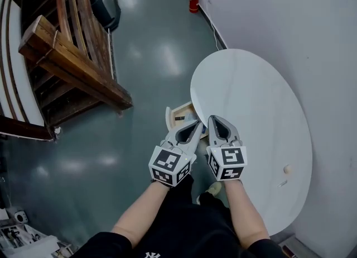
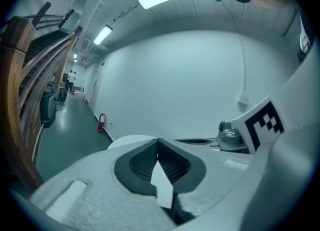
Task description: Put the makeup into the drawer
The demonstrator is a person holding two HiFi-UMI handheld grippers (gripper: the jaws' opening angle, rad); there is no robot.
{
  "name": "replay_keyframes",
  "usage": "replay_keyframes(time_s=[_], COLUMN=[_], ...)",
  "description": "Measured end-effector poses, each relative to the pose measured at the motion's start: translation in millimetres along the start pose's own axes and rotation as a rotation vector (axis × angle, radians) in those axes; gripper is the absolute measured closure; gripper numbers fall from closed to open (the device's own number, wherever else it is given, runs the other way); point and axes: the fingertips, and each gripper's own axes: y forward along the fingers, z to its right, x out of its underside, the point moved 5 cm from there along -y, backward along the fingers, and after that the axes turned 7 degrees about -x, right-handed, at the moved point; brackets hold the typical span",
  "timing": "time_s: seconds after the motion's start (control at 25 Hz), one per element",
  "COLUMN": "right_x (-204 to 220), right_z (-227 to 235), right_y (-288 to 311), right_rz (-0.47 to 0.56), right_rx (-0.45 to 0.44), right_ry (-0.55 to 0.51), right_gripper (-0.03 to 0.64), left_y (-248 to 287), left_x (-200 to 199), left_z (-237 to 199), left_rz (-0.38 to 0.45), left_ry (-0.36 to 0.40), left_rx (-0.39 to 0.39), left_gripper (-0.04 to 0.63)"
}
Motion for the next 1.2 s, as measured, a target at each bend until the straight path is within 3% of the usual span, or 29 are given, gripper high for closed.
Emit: replay_keyframes(time_s=[0.6,1.2], right_x=[-84,-102], right_z=[4,7], right_y=[-89,-145], right_rz=[0.172,0.254], right_rx=[0.008,0.007], right_ry=[-0.098,-0.148], right_gripper=[0.603,0.603], left_y=[-17,-32], left_x=[-67,-82], left_z=[73,127], left_rz=[0.105,0.160], left_ry=[0.082,0.113], left_rx=[0.035,0.073], left_gripper=[0.586,0.585])
